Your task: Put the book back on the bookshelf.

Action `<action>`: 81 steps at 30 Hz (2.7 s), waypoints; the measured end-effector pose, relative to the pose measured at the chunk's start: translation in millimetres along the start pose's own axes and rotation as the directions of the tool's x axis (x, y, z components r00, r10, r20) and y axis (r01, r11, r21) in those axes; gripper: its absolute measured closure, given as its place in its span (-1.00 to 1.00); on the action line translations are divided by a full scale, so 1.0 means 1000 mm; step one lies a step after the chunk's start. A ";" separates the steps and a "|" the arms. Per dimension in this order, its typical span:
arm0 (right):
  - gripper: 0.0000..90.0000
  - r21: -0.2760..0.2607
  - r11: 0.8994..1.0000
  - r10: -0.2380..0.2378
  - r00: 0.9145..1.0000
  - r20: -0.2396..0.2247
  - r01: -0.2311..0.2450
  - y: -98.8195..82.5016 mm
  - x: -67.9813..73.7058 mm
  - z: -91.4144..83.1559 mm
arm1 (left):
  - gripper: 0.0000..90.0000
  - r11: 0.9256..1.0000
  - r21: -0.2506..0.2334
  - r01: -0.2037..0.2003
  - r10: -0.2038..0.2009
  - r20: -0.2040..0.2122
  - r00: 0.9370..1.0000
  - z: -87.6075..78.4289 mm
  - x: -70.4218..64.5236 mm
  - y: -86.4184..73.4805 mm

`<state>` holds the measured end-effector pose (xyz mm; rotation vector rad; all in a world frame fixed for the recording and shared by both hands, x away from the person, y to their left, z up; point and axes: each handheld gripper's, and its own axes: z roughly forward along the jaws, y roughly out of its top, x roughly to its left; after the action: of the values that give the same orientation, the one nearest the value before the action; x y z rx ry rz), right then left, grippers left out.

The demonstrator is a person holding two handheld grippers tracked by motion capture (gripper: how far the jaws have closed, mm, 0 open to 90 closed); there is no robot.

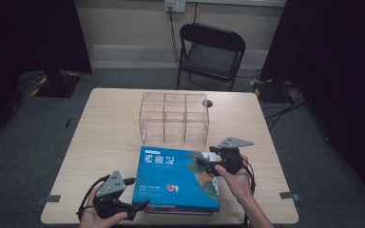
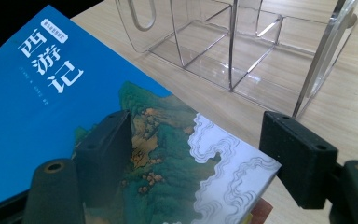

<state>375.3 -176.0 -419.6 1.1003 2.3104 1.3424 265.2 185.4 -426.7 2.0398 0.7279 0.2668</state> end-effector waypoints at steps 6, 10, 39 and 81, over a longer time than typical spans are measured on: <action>-0.42 0.017 1.000 -0.008 1.000 -0.020 0.008 0.000 -0.002 -0.002 | -0.70 1.000 -0.006 0.004 -0.004 0.010 1.000 0.001 0.002 0.000; -0.36 0.022 1.000 -0.017 1.000 -0.025 0.018 -0.001 -0.003 -0.006 | -0.65 0.999 -0.002 0.049 -0.049 0.044 0.998 0.001 0.010 -0.002; -0.15 0.040 0.999 -0.023 0.998 -0.058 0.026 -0.032 0.007 -0.054 | -0.01 0.988 -0.047 0.144 -0.145 -0.031 0.989 0.001 0.042 0.005; 0.11 0.020 0.999 -0.045 0.977 -0.210 0.050 -0.022 0.018 -0.028 | 0.29 0.978 -0.074 0.195 -0.195 0.005 0.981 0.015 0.056 0.007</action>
<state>337.5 -187.4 -420.3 0.9448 2.4902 1.4785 319.3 205.4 -434.2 1.8826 0.8996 0.1804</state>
